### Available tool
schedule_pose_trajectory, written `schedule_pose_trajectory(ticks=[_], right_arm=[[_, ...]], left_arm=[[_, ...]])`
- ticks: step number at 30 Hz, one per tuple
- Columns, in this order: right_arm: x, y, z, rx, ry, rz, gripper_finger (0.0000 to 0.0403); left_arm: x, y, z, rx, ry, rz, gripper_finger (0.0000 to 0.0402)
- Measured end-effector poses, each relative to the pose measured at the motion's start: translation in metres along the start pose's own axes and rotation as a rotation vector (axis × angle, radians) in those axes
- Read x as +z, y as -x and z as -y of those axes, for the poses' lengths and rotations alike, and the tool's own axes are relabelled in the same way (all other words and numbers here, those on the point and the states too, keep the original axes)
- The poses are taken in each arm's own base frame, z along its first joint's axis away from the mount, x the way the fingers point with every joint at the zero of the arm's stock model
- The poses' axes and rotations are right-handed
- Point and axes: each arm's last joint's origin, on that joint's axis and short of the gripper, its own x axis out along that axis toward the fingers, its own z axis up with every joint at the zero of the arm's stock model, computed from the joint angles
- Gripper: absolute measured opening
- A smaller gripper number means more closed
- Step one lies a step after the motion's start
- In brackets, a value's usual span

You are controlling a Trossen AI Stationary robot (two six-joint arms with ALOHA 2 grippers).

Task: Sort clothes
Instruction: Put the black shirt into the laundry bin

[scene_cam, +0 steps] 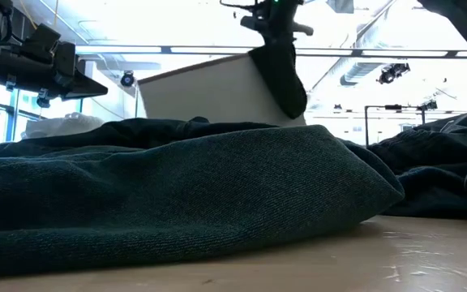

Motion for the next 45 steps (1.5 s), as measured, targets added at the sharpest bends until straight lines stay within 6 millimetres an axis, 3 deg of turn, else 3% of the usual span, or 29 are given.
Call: schedule_pose_trajectory(ticks=[3,7,13,22,25,28,32,35,37,41,45], right_arm=[[-0.003,-0.01,-0.004,0.103,-0.018,-0.068,0.0018],[-0.012,-0.035,-0.015,0.113,0.01,-0.129,0.0027],[-0.011,-0.057,-0.028,0.156,0.071,-0.055,0.006],[0.005,-0.055,-0.036,0.24,0.167,0.118,0.0127],[0.013,-0.061,-0.049,0.378,0.233,0.245,0.0136],[0.012,-0.063,-0.053,0.34,0.292,0.274,0.0137],[0.006,-0.025,-0.035,0.193,0.2,0.171,0.0138],[-0.008,0.007,-0.027,0.242,0.129,0.021,0.0138],[-0.024,0.016,-0.035,0.298,0.157,-0.097,0.0138],[-0.062,0.027,-0.063,0.345,0.282,-0.286,0.0138],[-0.102,0.02,-0.086,0.185,0.35,-0.381,0.0138]], left_arm=[[0.0,0.0,0.0,0.0,0.0,0.0,0.0007],[0.0,0.0,0.0,0.0,0.0,0.0,0.0007],[0.0,0.0,0.0,0.0,0.0,0.0,0.0007],[0.0,0.0,0.0,0.001,0.0,0.0,0.0007],[0.0,0.0,0.0,0.0,0.0,0.0,0.0007],[0.0,0.0,0.0,0.0,0.0,0.0,0.0007],[0.0,0.0,0.0,0.0,0.0,0.0,0.0007],[0.0,0.0,0.0,0.0,0.0,0.0,0.0007],[0.0,0.0,0.0,0.0,0.0,0.0,0.0007],[0.0,0.0,0.0,0.0,0.0,0.0,0.0007],[0.0,0.0,0.0,0.0,0.0,0.0,0.0007]])
